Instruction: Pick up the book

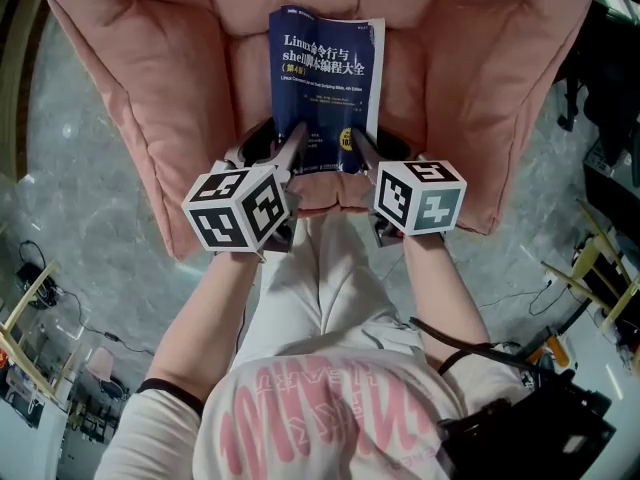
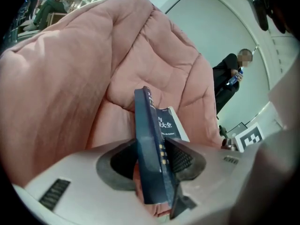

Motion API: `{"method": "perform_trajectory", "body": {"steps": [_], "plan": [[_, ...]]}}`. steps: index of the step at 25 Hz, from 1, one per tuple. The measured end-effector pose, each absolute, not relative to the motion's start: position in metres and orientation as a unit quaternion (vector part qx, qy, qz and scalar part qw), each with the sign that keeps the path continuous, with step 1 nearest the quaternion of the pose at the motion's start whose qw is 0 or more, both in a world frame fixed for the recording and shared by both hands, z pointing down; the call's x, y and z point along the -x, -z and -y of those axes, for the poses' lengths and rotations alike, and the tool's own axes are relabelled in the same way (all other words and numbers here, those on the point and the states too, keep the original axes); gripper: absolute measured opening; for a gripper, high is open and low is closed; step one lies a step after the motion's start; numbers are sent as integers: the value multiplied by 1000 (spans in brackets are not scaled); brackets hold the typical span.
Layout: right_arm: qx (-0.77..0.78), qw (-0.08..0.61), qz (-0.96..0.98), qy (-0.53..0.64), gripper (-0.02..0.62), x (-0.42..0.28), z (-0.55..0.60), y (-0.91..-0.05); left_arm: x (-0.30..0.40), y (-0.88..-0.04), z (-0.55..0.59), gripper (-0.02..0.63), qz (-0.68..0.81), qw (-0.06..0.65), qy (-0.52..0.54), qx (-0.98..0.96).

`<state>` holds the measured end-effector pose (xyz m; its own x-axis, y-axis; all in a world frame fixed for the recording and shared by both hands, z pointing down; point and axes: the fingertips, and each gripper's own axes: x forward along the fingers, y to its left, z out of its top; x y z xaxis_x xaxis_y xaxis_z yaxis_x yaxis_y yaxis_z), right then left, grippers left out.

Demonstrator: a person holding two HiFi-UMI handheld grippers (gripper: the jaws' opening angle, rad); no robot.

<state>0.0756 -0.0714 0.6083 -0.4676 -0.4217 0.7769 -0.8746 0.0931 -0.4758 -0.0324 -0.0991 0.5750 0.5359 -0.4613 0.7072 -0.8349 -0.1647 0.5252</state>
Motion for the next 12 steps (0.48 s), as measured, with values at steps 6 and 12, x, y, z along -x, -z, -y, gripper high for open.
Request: {"method": "perform_trajectory", "body": {"steps": [6,12], "plan": [[-468,213,713,-477,104,-67,77,-591,40,-556,106,189,444,458,-182,-748],[-474,202,730,-449,104,-70,93,-570,39,-538,119,189,453,451,-153,-753]]}}
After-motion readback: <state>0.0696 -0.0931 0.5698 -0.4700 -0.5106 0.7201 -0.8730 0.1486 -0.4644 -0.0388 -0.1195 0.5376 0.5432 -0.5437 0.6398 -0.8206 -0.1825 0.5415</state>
